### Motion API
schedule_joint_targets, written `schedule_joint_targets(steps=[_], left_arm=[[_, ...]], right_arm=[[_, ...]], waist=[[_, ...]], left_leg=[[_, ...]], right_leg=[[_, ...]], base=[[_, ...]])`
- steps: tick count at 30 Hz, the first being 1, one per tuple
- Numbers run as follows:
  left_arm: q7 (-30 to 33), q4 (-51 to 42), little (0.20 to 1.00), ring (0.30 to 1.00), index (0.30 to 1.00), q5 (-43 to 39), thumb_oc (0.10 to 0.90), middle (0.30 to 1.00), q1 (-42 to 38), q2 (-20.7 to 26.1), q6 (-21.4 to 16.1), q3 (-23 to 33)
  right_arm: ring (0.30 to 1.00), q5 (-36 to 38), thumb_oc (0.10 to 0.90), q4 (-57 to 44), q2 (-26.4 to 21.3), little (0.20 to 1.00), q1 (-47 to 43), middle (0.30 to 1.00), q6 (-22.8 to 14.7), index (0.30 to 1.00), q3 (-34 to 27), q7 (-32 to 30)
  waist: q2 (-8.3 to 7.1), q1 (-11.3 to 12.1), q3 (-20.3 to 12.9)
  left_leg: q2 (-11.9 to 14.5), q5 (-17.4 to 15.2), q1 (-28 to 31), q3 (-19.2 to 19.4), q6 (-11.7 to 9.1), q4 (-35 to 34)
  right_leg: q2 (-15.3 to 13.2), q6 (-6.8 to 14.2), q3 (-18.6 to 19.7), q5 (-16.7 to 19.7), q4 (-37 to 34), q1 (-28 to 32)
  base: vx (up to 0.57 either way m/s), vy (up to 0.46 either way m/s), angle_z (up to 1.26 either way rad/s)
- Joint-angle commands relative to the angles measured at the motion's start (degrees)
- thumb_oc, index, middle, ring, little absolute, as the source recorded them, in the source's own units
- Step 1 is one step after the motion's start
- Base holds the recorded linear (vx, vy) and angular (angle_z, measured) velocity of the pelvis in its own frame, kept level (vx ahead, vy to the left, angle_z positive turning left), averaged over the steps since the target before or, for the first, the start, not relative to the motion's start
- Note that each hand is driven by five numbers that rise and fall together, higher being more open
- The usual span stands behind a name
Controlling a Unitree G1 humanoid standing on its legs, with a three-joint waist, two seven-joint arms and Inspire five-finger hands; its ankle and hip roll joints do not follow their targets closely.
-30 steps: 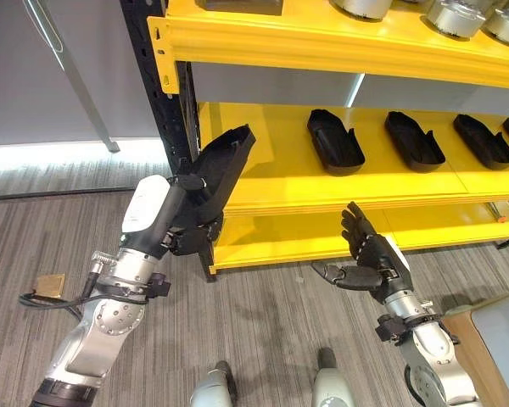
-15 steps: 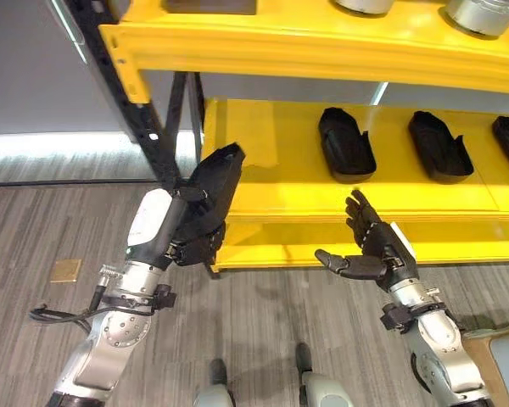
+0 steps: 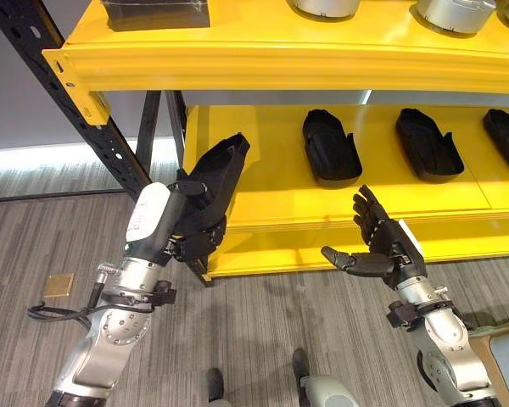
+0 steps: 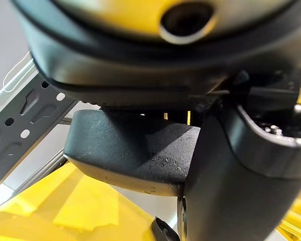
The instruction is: Move parts from the plastic box to the shelf.
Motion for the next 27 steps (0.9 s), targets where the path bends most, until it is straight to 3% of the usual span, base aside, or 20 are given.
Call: schedule_joint_targets(steps=[1, 3, 4, 6, 7, 9, 11, 12, 17, 27], left_arm=[[5.0, -7.4, 0.3, 0.3, 0.3, -0.8, 0.4, 0.3, -4.7, -1.5, -4.5, 5.6], [5.1, -7.2, 0.3, 0.3, 0.3, -1.0, 0.4, 0.3, -5.6, -1.9, -4.4, 5.1], [5.4, -7.0, 0.3, 0.3, 0.3, -1.1, 0.4, 0.3, -6.5, -2.1, -4.4, 4.6], [6.1, -6.4, 0.3, 0.3, 0.3, -1.0, 0.4, 0.3, -7.2, -2.4, -4.0, 4.4], [6.7, -5.9, 0.3, 0.3, 0.3, -0.9, 0.4, 0.3, -8.1, -2.8, -4.0, 4.1], [7.4, -4.3, 0.3, 0.3, 0.3, -0.5, 0.4, 0.3, -10.6, -2.9, -3.9, 2.1], [7.7, -2.6, 0.3, 0.3, 0.3, 0.2, 0.4, 0.3, -11.4, -3.0, -4.0, 1.2], [7.4, -1.9, 0.3, 0.3, 0.3, 0.9, 0.4, 0.3, -13.3, -3.3, -3.7, -0.3], [7.8, 0.2, 0.3, 0.3, 0.3, 2.2, 0.4, 0.3, -15.5, -2.6, -3.1, -1.9], [8.6, 1.4, 0.3, 0.3, 0.3, 5.1, 0.4, 0.3, -20.3, -1.8, -2.3, -4.7]], right_arm=[[1.0, 1.7, 0.9, -5.9, -2.4, 1.0, -3.2, 1.0, -6.3, 1.0, -0.9, 0.0], [1.0, 1.9, 0.9, -5.6, -3.0, 1.0, -3.2, 1.0, -6.5, 1.0, -0.9, -0.3], [1.0, 1.8, 0.9, -5.4, -3.2, 1.0, -3.4, 1.0, -6.7, 1.0, -1.2, -0.7], [1.0, 1.5, 0.9, -5.1, -2.8, 1.0, -2.8, 1.0, -6.7, 1.0, -1.8, -1.4], [1.0, 1.8, 0.9, -5.2, -2.7, 1.0, -2.6, 1.0, -6.8, 1.0, -2.1, -1.6], [1.0, 1.9, 0.9, -4.8, -2.7, 1.0, -2.0, 1.0, -7.3, 1.0, -2.4, -2.0], [1.0, 1.5, 0.9, -5.0, -2.3, 1.0, -1.2, 1.0, -6.8, 1.0, -2.7, -1.3], [1.0, 1.1, 0.9, -5.4, -1.7, 1.0, -0.3, 1.0, -6.8, 1.0, -3.4, -1.1], [1.0, 0.5, 0.9, -4.7, -0.3, 1.0, 0.3, 1.0, -5.9, 1.0, -2.8, -1.2], [1.0, 1.3, 0.9, -4.4, 0.6, 1.0, 0.6, 1.0, -5.3, 1.0, -1.3, -0.5]], waist=[[-0.27, 0.6, -5.2], [-1.6, 1.9, -3.0], [-2.54, 1.9, -2.1], [-2.77, 1.5, -1.9], [-2.54, 1.3, -2.1], [-1.99, 0.8, -1.9], [-1.7, -0.1, -2.3], [-1.68, -1.1, -2.6], [-1.86, -1.7, -3.4], [-2.54, -2.7, -5.2]], left_leg=[[7.7, 1.6, 1.6, -1.9, -0.3, 8.8], [5.3, 3.9, -4.2, -5.4, 0.0, 18.7], [3.8, 3.4, -7.1, -6.4, 0.5, 22.3], [3.2, 0.2, -8.7, -4.8, 0.7, 19.6], [3.0, -2.3, -8.0, -3.6, 0.8, 14.0], [2.7, -1.3, -8.4, -3.2, 0.6, 9.3], [2.8, -4.4, -6.7, -3.4, 1.1, 9.9], [1.8, -6.4, -7.0, -1.7, 1.3, 12.7], [0.4, -9.0, -5.4, -0.1, 1.9, 14.2], [1.0, -9.9, -3.3, 3.0, 2.0, 14.2]], right_leg=[[-3.2, -0.1, 2.1, -8.7, 6.3, -3.2], [-3.2, -1.7, 1.9, -8.5, 4.9, -1.2], [-4.0, -2.1, 1.2, -8.1, 3.9, -0.6], [-5.0, -1.5, -0.1, -8.6, 3.5, 0.7], [-5.8, -0.7, -0.7, -9.3, 3.4, 1.5], [-6.4, 0.5, -0.6, -8.6, 3.7, 1.5], [-7.0, 1.6, 1.1, -8.8, 6.1, 0.4], [-8.5, 2.2, 1.3, -8.4, 5.8, 1.5], [-10.0, 3.4, 3.1, -7.0, 2.8, 3.5], [-10.7, 4.3, 4.5, -5.6, -1.2, 4.9]], base=[[-0.02, -0.135, 0.0], [-0.1, -0.161, 0.0], [-0.1, -0.112, 0.1], [0.02, 0.012, 0.41], [0.08, 0.089, 0.64], [0.06, 0.14, 0.65], [0.1, 0.19, 0.25], [0.1, 0.161, -0.2], [0.08, 0.123, -0.22], [0.05, 0.031, -0.19]])
